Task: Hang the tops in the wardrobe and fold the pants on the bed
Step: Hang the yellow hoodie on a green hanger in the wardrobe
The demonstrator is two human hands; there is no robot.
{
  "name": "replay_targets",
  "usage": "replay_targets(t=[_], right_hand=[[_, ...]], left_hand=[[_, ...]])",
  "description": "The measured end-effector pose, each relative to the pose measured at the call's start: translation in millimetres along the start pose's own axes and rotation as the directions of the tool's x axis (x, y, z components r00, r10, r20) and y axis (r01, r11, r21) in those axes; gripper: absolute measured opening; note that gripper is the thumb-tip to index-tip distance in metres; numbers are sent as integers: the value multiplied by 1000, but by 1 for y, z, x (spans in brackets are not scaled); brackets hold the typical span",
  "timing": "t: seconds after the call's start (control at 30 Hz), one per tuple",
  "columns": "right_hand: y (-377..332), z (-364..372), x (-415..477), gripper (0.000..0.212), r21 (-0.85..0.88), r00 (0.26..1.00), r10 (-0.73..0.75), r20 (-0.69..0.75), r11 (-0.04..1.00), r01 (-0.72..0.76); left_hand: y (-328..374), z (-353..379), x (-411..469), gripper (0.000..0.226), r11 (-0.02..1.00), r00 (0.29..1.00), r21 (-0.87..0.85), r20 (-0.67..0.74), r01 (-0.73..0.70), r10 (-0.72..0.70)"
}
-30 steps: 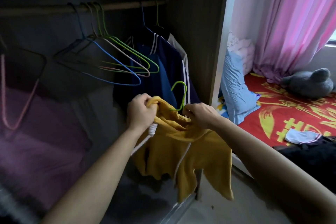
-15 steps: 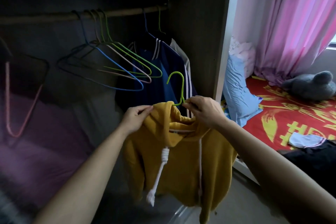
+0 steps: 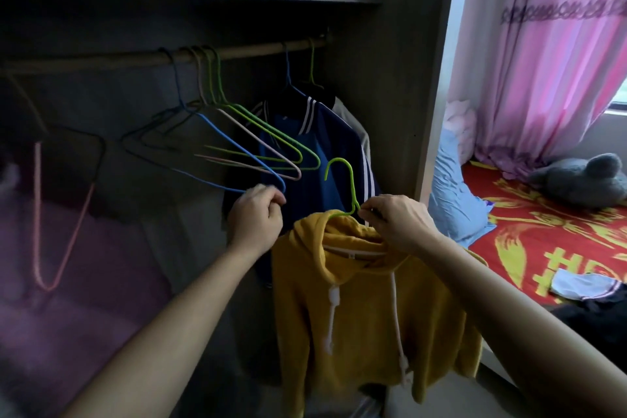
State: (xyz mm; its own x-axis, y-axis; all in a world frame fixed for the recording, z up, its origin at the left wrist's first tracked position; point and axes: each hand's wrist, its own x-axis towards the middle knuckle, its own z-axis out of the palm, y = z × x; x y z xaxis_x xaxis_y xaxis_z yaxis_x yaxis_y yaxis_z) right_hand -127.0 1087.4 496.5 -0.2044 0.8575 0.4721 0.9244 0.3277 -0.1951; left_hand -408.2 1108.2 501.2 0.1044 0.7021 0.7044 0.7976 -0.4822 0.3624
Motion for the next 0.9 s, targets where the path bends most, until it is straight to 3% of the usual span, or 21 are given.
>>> replay_targets(t=[0.07, 0.13, 0.23, 0.4, 0.5, 0.67, 0.8, 0.9], right_hand=[[-5, -2, 3, 26, -16, 999, 43, 13, 999, -43], [-9, -7, 5, 24, -14, 996, 90, 27, 996, -90], [-11, -16, 9, 16, 9, 985, 171, 16, 985, -171], [-23, -28, 18, 15, 110, 963, 265, -46, 960, -259], [-36, -26, 20, 14, 163, 942, 336, -24, 931, -328], [-53, -20, 38, 15, 309, 913, 403, 62, 862, -401], [-67, -17, 82, 15, 541, 897, 416, 148, 726, -425], [-77, -23, 124, 14, 758, 873, 406, 270, 469, -453]], left_hand=[[2, -3, 25, 21, 992, 987, 66, -108, -109, 115], [3, -8, 52, 33, 974, 980, 152, -81, -166, 180], [4, -13, 92, 47, 928, 968, 281, 129, -244, 215], [-5, -14, 130, 55, 805, 880, 462, 453, -372, 146], [-14, -21, 131, 53, 746, 887, 533, 432, -399, 165], [-36, -39, 129, 49, 788, 904, 497, 393, -363, 169], [-48, -52, 141, 45, 826, 932, 474, 328, -305, 156], [-54, -63, 160, 49, 791, 957, 555, 260, -257, 129]])
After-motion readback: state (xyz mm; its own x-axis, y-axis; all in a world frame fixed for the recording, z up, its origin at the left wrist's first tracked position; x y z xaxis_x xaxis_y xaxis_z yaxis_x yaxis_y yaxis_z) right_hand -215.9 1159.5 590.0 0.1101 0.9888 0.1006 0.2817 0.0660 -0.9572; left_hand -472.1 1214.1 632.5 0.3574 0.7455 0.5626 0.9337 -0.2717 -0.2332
